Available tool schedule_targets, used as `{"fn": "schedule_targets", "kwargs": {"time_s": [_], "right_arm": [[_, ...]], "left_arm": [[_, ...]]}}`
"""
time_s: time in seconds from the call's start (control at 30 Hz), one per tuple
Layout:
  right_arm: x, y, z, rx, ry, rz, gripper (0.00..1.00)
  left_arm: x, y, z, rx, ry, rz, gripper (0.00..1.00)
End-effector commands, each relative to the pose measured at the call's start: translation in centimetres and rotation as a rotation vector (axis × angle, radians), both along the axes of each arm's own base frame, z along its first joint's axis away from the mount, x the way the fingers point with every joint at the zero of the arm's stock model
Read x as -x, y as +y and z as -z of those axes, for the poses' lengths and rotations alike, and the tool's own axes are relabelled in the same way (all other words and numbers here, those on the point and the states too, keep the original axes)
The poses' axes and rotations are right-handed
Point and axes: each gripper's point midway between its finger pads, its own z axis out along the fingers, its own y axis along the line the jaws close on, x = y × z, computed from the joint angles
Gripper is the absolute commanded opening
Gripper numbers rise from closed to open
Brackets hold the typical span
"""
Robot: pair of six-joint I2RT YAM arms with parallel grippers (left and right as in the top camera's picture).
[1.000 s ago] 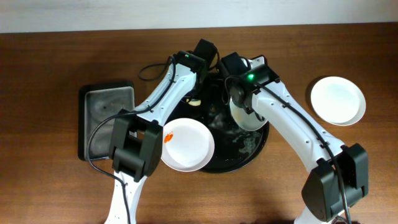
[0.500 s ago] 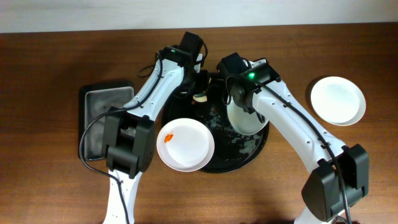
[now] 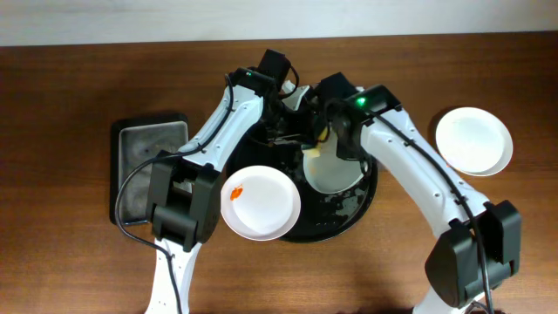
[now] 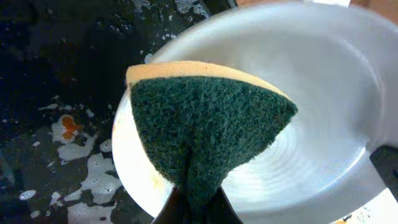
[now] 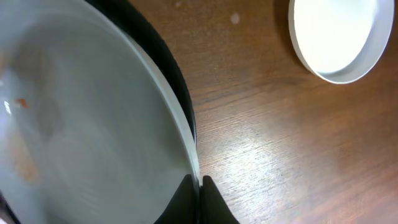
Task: Clean dirty plates on tray and stack at the side
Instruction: 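Scrub the held plate with the sponge while the right gripper tilts it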
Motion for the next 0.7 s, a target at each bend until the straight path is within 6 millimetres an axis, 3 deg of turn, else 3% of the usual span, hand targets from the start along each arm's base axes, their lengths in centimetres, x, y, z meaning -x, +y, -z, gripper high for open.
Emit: {"fn": "schedule_targets", "kwargs": {"time_s": [0.0, 0.1, 0.17, 0.27, 0.37, 0.43, 0.57, 0.67], "right_arm": [[-0.7, 0.4, -0.3, -0.040, -0.024, 0.020, 0.04], [-0.7, 1.0, -0.3, -0.035, -0.019, -0.018, 0.04], [-0.7, 1.1, -0.3, -0.032, -0.015, -0.035, 0.04], [-0.9, 0.9, -0.4, -0.018, -0.018, -0.051, 0.04], [-1.0, 0.7, -0.5, 0.000, -0.023, -0.053, 0.04], [-1.0, 0.4, -0.6, 0.017, -0.028, -0.051, 0.04], [-1.7, -1.3, -1.6, 0.130, -0.059, -0.067, 0.04], [-2.9, -1.9, -2.6, 0.214, -0.081, -0.152, 0.04]], "left_arm": [[1.9, -0.8, 2.3, -0.065, 0.016, 0.045, 0.00], [3.4, -2.0, 6.2, -0.069, 0.078, 0.046, 0.00], [3.3, -2.0, 7.0, -0.092, 0.070, 0.030, 0.00], [2.8, 0.3, 8.6, -0.250, 0.057, -0.036, 0.00], [0.8, 2.9, 9.9, -0.423, 0.000, -0.163, 0.00], [-0.4, 3.6, 9.3, -0.434, -0.024, -0.199, 0.00], [-2.7, 3.5, 6.1, -0.399, -0.074, -0.231, 0.00], [-3.1, 4.4, 5.9, -0.402, -0.062, -0.248, 0.00]]}}
